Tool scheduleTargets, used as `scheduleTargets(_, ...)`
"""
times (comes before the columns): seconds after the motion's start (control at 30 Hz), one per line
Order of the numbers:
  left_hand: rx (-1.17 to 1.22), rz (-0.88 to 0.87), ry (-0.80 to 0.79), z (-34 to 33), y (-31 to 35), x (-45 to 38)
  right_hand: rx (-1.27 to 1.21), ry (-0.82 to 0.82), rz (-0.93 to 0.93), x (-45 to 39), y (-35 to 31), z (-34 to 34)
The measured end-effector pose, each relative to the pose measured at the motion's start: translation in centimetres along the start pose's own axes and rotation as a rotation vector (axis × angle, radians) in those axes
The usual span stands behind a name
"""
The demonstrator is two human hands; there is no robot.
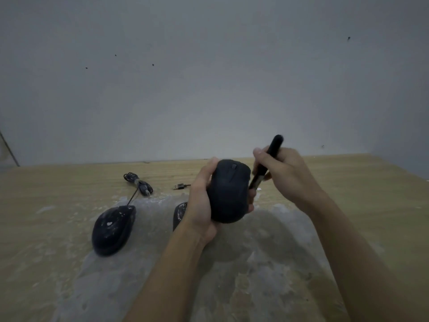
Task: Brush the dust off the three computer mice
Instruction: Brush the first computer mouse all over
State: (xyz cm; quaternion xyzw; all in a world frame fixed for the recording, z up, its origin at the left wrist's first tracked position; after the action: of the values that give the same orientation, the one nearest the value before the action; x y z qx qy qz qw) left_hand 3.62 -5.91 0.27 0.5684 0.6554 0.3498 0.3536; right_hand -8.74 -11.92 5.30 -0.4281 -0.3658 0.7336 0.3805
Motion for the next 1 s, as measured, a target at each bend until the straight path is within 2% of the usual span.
scheduleTargets(0.07, -0.041, 0.005, -0.037, -0.4, -0.3, 0.1, -0.122, -0.101, -0.186, 0.1, 0.7, -1.1)
scheduleTargets(0.13, -0.068, 0.009, -0.049, -0.5, -0.6, 0.1, -0.185, -0.121, -0.304, 0.1, 1.2, -1.1)
scheduleTargets(0.27, -0.122, 0.003, -0.015, -0.5, -1.1, -0.1, -0.149, -0.154, -0.366, 0.1, 1.7, -0.7)
scheduleTargets(0.4, -0.211, 0.027, 0.052, 0.2, -1.6, -0.5, -0.161, -0.175, -0.321, 0.2, 1.6, -1.0)
scheduleTargets(0.5, -0.271, 0.001, 0.105, 0.4, -2.0, -0.9, -0.014, -0.202, -0.189, 0.1, 1.6, -1.6)
scheduleTargets(0.63, -0.492, -0.069, 0.165, 0.5, -3.5, -1.1, 0.277, -0.172, -0.010, -0.2, 3.0, -2.0)
scheduleTargets(0.77, -0.595, -0.043, 0.109, -0.4, -5.5, -0.9, 0.364, -0.174, -0.015, -0.2, 4.1, -1.6)
scheduleTargets(0.9, -0.894, -0.165, 0.080, -0.7, -5.1, -1.0, 0.342, -0.152, -0.027, -0.5, 4.6, -1.3)
scheduleTargets(1.0, -1.018, -0.129, -0.075, -0.6, -4.8, -0.8, 0.361, -0.153, -0.042, -0.6, 5.1, -1.0)
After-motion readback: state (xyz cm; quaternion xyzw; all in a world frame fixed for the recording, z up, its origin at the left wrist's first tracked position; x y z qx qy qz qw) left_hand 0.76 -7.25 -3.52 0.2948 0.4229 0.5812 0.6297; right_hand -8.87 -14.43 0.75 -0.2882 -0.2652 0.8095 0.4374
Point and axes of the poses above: each hand's wrist, its own x-axis away from the middle knuckle, its own z-axis out of the back of the hand, y = z × x, the point moved 4 cm from there along -x, towards the middle knuckle, and after that the axes turned 2 degrees about -z, right-handed, at the moved point
